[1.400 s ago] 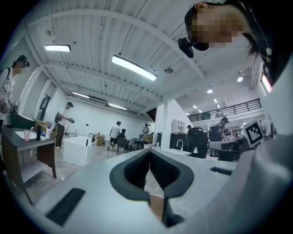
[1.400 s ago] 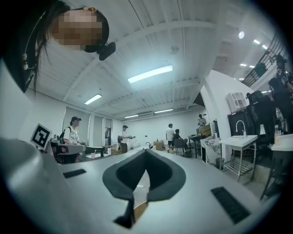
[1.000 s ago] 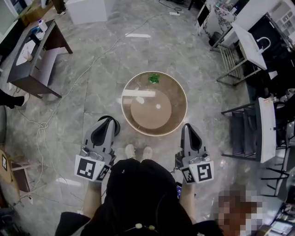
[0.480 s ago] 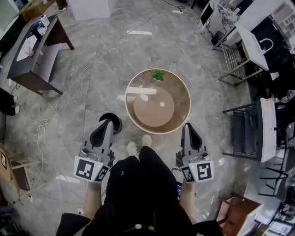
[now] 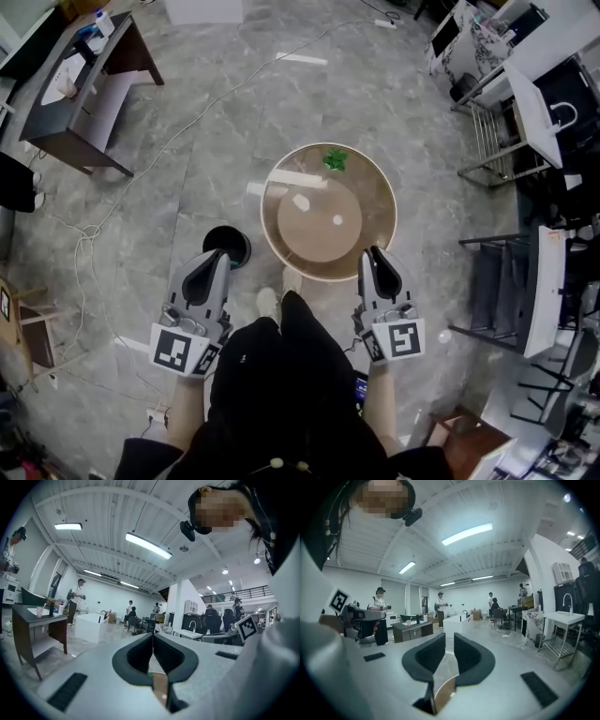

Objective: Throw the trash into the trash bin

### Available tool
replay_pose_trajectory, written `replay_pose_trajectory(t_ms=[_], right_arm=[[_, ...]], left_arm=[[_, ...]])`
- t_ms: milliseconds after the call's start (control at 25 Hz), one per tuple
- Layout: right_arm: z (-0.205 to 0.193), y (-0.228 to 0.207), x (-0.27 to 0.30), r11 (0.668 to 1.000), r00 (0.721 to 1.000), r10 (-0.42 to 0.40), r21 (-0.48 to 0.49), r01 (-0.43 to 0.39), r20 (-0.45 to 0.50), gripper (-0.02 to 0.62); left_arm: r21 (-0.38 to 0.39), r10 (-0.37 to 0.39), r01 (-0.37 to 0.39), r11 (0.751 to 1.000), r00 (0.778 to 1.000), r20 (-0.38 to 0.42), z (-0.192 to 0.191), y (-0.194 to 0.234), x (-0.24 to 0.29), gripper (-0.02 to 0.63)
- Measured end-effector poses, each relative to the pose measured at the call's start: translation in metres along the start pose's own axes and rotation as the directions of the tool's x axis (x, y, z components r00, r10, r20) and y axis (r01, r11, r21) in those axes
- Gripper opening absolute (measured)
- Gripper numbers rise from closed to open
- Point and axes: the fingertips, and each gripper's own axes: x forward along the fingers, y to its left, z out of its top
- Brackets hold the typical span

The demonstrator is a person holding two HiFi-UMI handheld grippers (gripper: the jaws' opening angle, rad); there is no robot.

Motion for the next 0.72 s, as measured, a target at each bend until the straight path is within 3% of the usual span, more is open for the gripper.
replay_pose_trajectory(t_ms=[280, 520, 640, 720], right_arm=[[-0.059, -0.015, 0.070, 0.992, 0.980, 0.099, -0.062, -0.112, -0.174, 0.095], [-0.125, -0.027, 0.124, 0.978, 0.933, 0.159, -0.080, -0.195, -0.324, 0.116], [-0.163, -0.033, 0.151, 0.976, 0.907, 0.179, -0.046, -0.212, -0.381, 0.124], [-0.192, -0.039, 0.167, 0.975, 0.886, 0.187, -0.033, -0.222, -0.425, 0.130]], left_arm=[[-0.063, 0.038, -0.042, 0.997, 0.997, -0.065, -0.020, 0.018, 0.031, 0.008], [-0.120, 0.079, -0.095, 0.988, 0.988, -0.130, -0.043, 0.029, 0.054, 0.013], [-0.136, 0.080, -0.099, 0.986, 0.987, -0.141, -0.051, 0.033, 0.065, 0.072], [-0.138, 0.091, -0.110, 0.984, 0.986, -0.137, -0.055, 0.034, 0.071, 0.074]])
